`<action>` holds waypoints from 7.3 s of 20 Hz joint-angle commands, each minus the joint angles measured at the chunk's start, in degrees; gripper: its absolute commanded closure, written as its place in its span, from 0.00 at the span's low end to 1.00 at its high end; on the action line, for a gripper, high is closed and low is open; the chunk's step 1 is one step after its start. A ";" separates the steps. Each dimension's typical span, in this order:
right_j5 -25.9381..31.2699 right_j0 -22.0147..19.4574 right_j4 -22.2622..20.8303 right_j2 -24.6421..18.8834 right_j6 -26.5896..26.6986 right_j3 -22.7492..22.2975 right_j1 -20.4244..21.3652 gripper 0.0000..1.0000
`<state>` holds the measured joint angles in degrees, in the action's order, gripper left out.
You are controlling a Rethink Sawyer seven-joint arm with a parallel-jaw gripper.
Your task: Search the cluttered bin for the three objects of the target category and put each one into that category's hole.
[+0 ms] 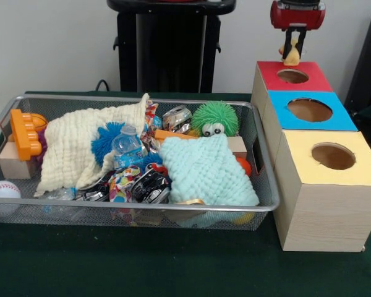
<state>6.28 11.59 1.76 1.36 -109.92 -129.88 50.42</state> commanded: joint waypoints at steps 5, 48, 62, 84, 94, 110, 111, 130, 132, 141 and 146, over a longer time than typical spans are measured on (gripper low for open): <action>-5.60 -2.26 3.11 3.79 -11.34 6.92 -6.55 1.00; -4.14 -0.70 11.90 -0.51 -13.63 10.79 -8.33 1.00; -4.32 0.86 16.10 -1.03 -13.24 11.50 -8.50 1.00; 1.03 0.81 14.72 1.17 -9.28 11.61 -5.07 0.00; 4.63 0.24 13.75 1.67 -7.98 10.94 -2.04 0.00; 5.37 -0.48 12.92 1.56 -7.14 10.90 -1.20 1.00; 5.53 -0.51 12.81 1.57 -6.99 10.98 -1.17 1.00; 6.69 -0.70 11.11 2.87 -5.29 11.39 -0.11 0.00; 9.63 -0.16 10.96 3.89 -4.97 11.89 1.27 0.00; 11.09 -1.73 9.88 3.17 -4.53 10.54 2.56 1.00; 15.24 -1.41 9.18 3.50 -3.90 11.29 5.29 1.00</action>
<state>11.76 11.61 13.79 5.22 -109.92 -122.16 53.30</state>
